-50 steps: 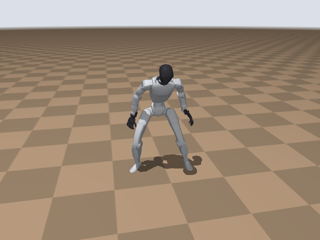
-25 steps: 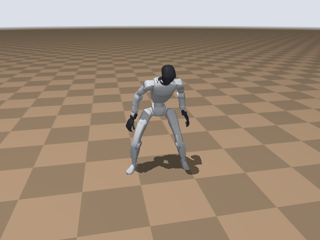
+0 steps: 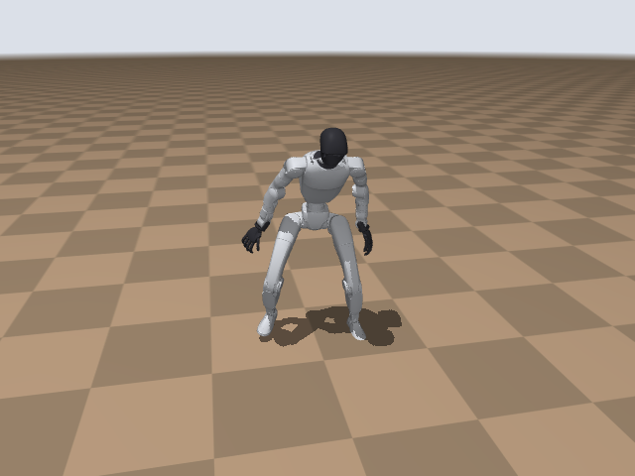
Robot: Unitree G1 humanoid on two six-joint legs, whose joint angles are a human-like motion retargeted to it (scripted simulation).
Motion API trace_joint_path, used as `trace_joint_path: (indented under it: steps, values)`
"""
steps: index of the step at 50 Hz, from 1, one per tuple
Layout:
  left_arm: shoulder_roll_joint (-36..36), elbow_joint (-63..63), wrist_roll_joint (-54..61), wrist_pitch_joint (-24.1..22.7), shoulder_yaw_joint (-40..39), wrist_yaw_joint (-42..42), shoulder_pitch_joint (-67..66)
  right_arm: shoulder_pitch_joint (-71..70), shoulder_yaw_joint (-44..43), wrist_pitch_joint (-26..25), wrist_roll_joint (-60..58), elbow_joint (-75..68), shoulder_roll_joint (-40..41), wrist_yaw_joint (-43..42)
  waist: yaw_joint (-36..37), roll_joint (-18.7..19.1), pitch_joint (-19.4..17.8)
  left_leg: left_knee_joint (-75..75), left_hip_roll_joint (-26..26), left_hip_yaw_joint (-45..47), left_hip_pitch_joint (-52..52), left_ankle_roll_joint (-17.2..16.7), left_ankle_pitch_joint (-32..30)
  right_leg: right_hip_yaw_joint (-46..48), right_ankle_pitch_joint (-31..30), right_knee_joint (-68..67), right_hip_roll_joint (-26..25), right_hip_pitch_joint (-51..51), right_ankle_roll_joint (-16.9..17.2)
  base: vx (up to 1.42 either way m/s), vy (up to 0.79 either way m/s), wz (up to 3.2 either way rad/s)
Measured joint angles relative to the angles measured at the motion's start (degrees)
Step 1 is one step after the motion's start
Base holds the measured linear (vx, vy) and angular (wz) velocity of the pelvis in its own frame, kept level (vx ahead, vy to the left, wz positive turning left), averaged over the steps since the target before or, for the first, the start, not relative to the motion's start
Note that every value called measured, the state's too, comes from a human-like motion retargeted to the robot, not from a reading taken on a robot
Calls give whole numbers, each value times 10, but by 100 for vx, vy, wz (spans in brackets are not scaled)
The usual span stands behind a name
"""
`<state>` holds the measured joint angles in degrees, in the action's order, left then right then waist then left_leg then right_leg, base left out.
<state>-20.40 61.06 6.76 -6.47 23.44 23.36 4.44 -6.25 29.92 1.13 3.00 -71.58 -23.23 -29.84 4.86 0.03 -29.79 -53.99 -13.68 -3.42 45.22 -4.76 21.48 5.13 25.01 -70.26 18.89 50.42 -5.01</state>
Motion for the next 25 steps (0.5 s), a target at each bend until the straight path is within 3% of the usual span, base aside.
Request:
trace_joint_path:
  steps: [3, 7, 10, 12, 15, 17, 20, 23, 25]
  values:
    - [5, 6, 21, 7, -31, 17, 3, 16, -5, -8, -2, -1, 5, 8, 0, 2, 0, 30, -8, -11, -17, -10, -20, 17, 21, 94, 36, -42, -12, 7, -53, 22]
    - [3, 4, 26, 11, -91, 47, -21, 6, 44, -18, -51, -9, 21, 18, 1, -17, 0, 59, -29, -12, -38, -12, -52, 40, -91, 270, 26, -117, 12, 8, -63, -7]
    - [2, 8, 20, 5, -125, 67, -52, -17, 102, -15, -115, -10, 29, 13, 10, -27, 0, 33, -74, 7, -28, 2, -91, 51, -97, 234, 0, -103, 32, 7, -61, -62]
    - [3, 13, 2, 7, -139, 66, -65, -34, 119, -9, -133, -7, 30, 9, 17, -43, 0, -20, -76, 26, -13, 5, -66, 57, -84, 249, -18, -110, 38, 6, -55, -70]
    - [4, 20, -38, 16, -152, 44, -75, -45, 120, 2, -122, -4, 29, 14, 23, -61, 0, -108, -33, 45, 4, 8, 18, 62, -77, 266, -44, -120, 28, 8, -46, -41]
    - [3, 25, -67, 22, -144, 26, -69, -40, 105, 7, -101, -5, 27, 25, 22, -62, 0, -109, 13, 53, 3, 5, 39, 76, -89, 276, -60, -129, 36, 9, -40, 2]
    - [-4, 32, -105, 30, -104, 3, -50, -26, 80, 10, -75, -6, 22, 45, 18, -49, 0, 8, 52, 65, -42, 15, 21, 94, -117, 271, -90, -135, 48, 7, -37, 22]
    - [-22, 16, -143, 15, -37, -7, -40, -4, 62, 18, -63, -2, 20, 58, 3, -32, 0, 35, 24, 53, -62, 53, 17, 28, -155, 171, -128, -87, 76, 9, -35, 28]
    - [-41, 0, -172, 5, 8, -4, -36, 10, 56, 24, -54, 2, 22, 59, 5, -25, 0, 15, 1, 33, -58, 30, -1, -30, -142, 98, -151, -56, 85, 12, -38, 0]
